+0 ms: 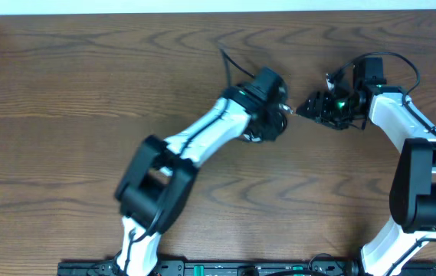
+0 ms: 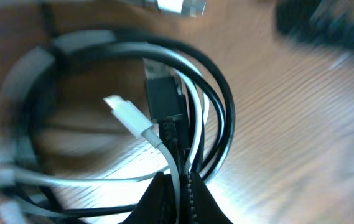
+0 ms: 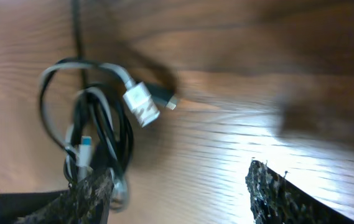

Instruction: Untangle cables

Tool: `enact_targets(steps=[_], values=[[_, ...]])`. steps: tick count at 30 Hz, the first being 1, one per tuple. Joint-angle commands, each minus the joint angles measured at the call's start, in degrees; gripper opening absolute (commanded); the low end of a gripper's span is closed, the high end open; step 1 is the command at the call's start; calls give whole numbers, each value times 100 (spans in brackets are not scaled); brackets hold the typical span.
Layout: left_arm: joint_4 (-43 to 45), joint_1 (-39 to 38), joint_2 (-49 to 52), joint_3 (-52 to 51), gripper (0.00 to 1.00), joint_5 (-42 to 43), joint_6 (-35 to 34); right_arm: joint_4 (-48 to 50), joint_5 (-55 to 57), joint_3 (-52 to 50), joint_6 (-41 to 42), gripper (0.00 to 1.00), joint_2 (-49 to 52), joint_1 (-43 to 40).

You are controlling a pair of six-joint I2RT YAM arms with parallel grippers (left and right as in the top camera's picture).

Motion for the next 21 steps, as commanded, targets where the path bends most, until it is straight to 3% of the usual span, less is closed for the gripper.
enact_targets(steps=[1, 5, 13, 21], values=[[-7, 442, -671, 111, 8, 632, -640, 87, -754, 44, -127, 66, -634, -9], [-4, 909, -793, 111, 8, 1488, -1213, 160, -907, 44, -44, 65, -1099, 35], [4, 1399, -791, 111, 7, 2911, -1578, 804, -807, 44, 645, 62, -1526, 625], [271, 1552, -791, 111, 8, 3405, -2129, 1029, -240, 42, 1303, 55, -1508, 1147]])
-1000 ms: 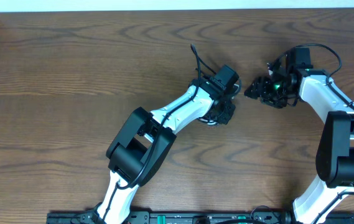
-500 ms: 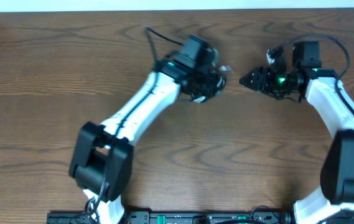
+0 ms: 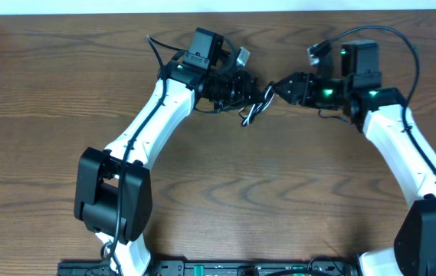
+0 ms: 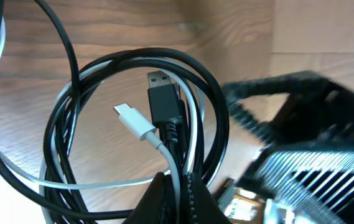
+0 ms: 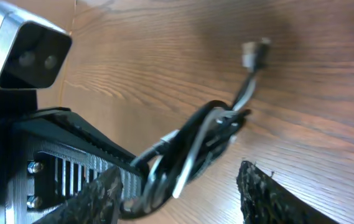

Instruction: Untangle cables

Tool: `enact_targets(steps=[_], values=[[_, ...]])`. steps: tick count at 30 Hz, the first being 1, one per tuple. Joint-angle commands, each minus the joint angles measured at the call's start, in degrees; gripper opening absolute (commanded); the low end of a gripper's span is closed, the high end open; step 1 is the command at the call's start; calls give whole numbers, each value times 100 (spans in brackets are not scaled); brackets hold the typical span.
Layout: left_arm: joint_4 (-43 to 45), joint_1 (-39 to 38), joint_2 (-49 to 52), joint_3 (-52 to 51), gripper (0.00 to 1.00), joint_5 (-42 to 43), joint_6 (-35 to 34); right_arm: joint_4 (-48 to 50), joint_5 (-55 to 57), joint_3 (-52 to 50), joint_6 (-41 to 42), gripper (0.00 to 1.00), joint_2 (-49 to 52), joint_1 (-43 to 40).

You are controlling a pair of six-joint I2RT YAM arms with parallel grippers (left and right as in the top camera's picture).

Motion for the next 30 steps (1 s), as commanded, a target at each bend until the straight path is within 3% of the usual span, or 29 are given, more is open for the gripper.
enact_targets(steps=[1, 7, 17, 30], values=[[98, 90, -7, 79, 7, 417, -435, 83, 275, 39, 472, 52, -28, 177], [282, 87, -7, 79, 8, 417, -911, 81, 487, 39, 708, 45, -28, 361], [925, 94, -7, 79, 7, 426, -2376, 271, 612, 39, 706, 39, -28, 474], [1792, 92, -7, 79, 8, 1285, -3300, 433, 1139, 37, 708, 32, -26, 474]])
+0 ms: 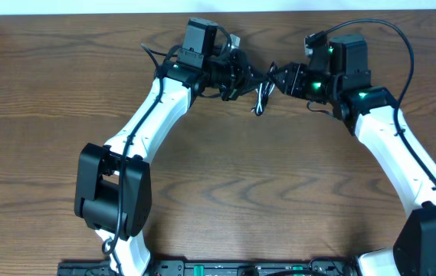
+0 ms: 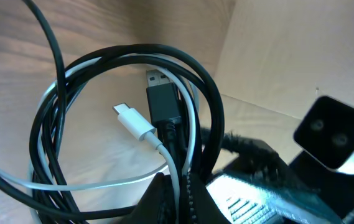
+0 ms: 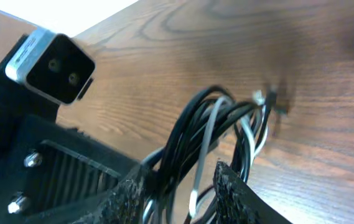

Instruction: Untangle cables

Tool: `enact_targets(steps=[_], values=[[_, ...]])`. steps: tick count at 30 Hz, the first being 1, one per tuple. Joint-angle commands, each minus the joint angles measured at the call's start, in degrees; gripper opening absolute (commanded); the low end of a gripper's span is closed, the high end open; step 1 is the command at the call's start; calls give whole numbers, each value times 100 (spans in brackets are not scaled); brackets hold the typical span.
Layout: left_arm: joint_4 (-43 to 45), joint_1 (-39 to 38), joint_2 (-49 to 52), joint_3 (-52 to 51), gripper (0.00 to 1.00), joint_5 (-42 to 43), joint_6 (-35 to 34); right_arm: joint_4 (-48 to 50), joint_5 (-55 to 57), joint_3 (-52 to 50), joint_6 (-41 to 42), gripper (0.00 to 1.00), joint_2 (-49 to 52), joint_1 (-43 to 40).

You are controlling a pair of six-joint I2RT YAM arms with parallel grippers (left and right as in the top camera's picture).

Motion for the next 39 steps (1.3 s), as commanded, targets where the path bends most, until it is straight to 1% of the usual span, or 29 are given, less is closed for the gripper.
enact_targets(steps=[1, 5, 9, 12, 16, 18, 21, 25, 28, 32, 36, 39], values=[[205, -35, -103, 149, 8, 776, -328, -66, 249, -70, -9, 32, 68, 98], [389, -35, -103, 149, 8, 1019, -332, -63, 376, -70, 9, 32, 83, 98], [636, -35, -103, 149, 8, 1163, -372, -57, 407, -70, 96, 30, 94, 98], [664, -35, -103, 149, 8, 1165, -369, -13, 396, -70, 168, 27, 94, 98], [667, -35, -103, 149, 8, 1165, -369, 26, 400, -70, 201, 18, 94, 98], [667, -33, -103, 149, 8, 1163, -365, 28, 420, -70, 199, 16, 94, 98], [686, -33, -103, 149, 8, 1161, -170, -52, 525, -70, 192, 16, 94, 94], [737, 46, -103, 149, 7, 1161, 269, -387, 782, -70, 61, 16, 94, -4], [866, 219, -103, 149, 7, 1187, 367, -603, 802, -72, -83, 16, 94, -138], [1305, 463, -103, 149, 8, 1473, 592, -833, 695, -70, -424, 18, 94, -326], [1961, 566, -103, 149, 7, 2011, 901, -839, 31, -72, -1276, 25, 94, -431], [2402, 566, -103, 149, 7, 2356, 1191, -822, -520, -70, -1873, 32, 94, -439]])
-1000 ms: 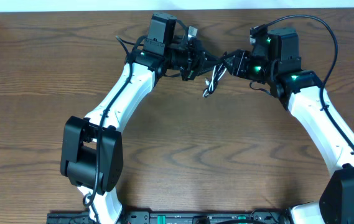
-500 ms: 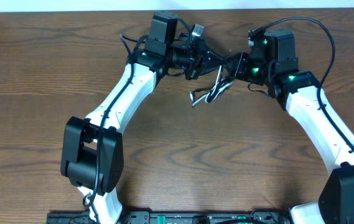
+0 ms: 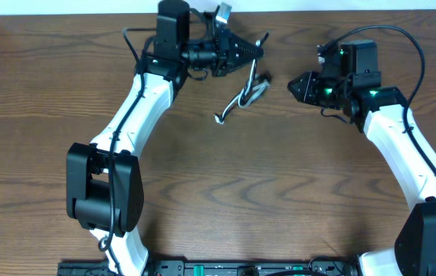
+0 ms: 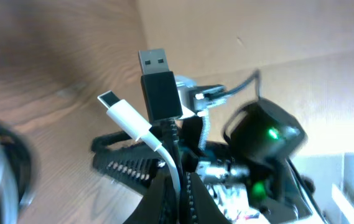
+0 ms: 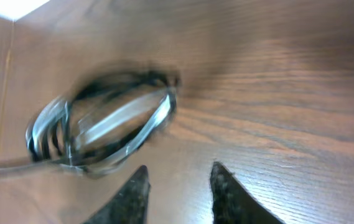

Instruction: Untangle cables

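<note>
My left gripper (image 3: 254, 44) is raised at the far side of the table and is shut on a black cable and a white cable (image 4: 175, 163). A black USB plug (image 4: 158, 84) and a white plug (image 4: 122, 112) stick out above its fingers. The rest of the cable bundle (image 3: 242, 96) trails down and to the left from it; in the right wrist view the bundle (image 5: 102, 127) is a blurred set of black and white loops. My right gripper (image 3: 294, 84) stands to the right of the bundle, open (image 5: 180, 186) and holding nothing.
The brown wooden table (image 3: 225, 199) runs to a pale wall along the far edge (image 3: 279, 6). A black rail (image 3: 218, 268) with connectors lies along the near edge, where both arm bases stand.
My right gripper had its fingers round the cable loops; now it is back to the right, open and empty. My left gripper has moved left and higher, and the bundle has stretched out below it.
My left gripper held the coiled bundle low over mid-table, the right gripper open beside it. Both then stood at the far side with the bundle between them. The right fingers closed in round the loops. Now the grippers are apart and the loops hang looser.
</note>
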Tool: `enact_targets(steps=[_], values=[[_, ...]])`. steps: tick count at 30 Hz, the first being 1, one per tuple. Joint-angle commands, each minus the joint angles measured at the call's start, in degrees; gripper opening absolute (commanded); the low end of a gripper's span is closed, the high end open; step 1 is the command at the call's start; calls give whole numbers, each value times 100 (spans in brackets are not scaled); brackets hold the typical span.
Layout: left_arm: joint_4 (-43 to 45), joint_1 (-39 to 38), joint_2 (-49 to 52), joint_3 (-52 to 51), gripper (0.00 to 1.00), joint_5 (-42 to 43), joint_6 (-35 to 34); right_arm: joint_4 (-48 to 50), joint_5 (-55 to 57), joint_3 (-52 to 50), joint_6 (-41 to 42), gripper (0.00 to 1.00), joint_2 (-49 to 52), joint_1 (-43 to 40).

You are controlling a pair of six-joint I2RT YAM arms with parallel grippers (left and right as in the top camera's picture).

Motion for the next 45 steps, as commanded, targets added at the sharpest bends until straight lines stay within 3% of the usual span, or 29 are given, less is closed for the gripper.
enact_targets(steps=[1, 5, 11, 16, 27, 45], values=[[299, -35, -109, 142, 7, 706, 511, 4, -887, -24, -1014, 36, 52, -24], [546, -35, -109, 142, 7, 719, 452, 46, -1117, -24, -883, 40, 52, -13], [870, -35, -109, 142, 7, 634, -216, 442, -798, -37, 225, 40, 271, 50], [863, -35, -109, 142, 8, 619, -256, 638, -809, -35, 1154, 38, 669, 105], [822, -42, -109, 142, 8, 573, -256, 695, -1062, -37, 1414, 48, 791, 107], [822, -42, -109, 142, 8, 575, -385, 1290, -1080, -37, 2055, 43, 804, 531]])
